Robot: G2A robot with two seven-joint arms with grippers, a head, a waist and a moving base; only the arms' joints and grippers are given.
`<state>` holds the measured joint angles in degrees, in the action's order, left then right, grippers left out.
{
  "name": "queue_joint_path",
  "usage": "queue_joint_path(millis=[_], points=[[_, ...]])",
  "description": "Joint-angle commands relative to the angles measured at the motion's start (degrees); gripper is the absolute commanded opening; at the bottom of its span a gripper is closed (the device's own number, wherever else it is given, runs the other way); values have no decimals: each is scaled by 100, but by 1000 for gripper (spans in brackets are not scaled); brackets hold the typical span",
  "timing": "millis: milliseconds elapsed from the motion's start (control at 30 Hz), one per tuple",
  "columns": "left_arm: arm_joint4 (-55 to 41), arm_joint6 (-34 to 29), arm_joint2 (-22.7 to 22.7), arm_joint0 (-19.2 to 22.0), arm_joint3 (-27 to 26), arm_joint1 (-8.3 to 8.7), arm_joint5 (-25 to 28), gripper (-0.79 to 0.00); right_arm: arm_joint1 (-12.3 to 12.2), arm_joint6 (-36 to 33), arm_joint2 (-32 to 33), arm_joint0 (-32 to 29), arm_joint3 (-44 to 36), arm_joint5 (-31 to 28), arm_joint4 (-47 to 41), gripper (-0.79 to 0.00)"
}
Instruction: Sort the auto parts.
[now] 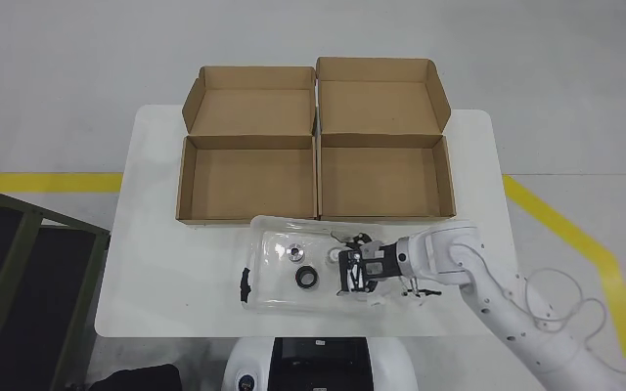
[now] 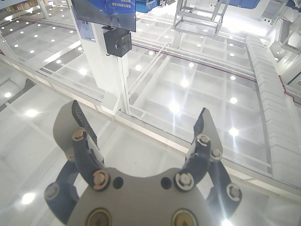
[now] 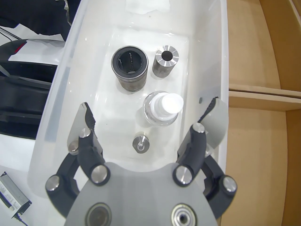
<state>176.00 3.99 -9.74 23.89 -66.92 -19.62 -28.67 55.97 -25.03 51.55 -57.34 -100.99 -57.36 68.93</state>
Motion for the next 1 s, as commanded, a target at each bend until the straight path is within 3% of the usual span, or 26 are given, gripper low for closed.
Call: queue_joint_path(millis=[0, 133, 233, 567, 700, 967], points=[[0, 0, 0, 0, 0, 0, 0, 0, 16, -8, -44, 52, 45, 30, 3, -135], [0, 0, 0, 0, 0, 0, 0, 0, 51, 6, -124, 142, 153, 112, 25, -231], [0, 0, 0, 0, 0, 0, 0, 0, 72, -4, -174, 206, 211, 165, 96, -348], [0, 0, 0, 0, 0, 0, 0, 0, 122, 26, -266, 331, 361, 235, 152, -493], [0, 0, 0, 0, 0, 0, 0, 0, 110, 74, -208, 325, 329, 178, 121, -785], [0, 0, 0, 0, 0, 0, 0, 0, 5, 69, 99, 202, -36, -64, -80, -785]])
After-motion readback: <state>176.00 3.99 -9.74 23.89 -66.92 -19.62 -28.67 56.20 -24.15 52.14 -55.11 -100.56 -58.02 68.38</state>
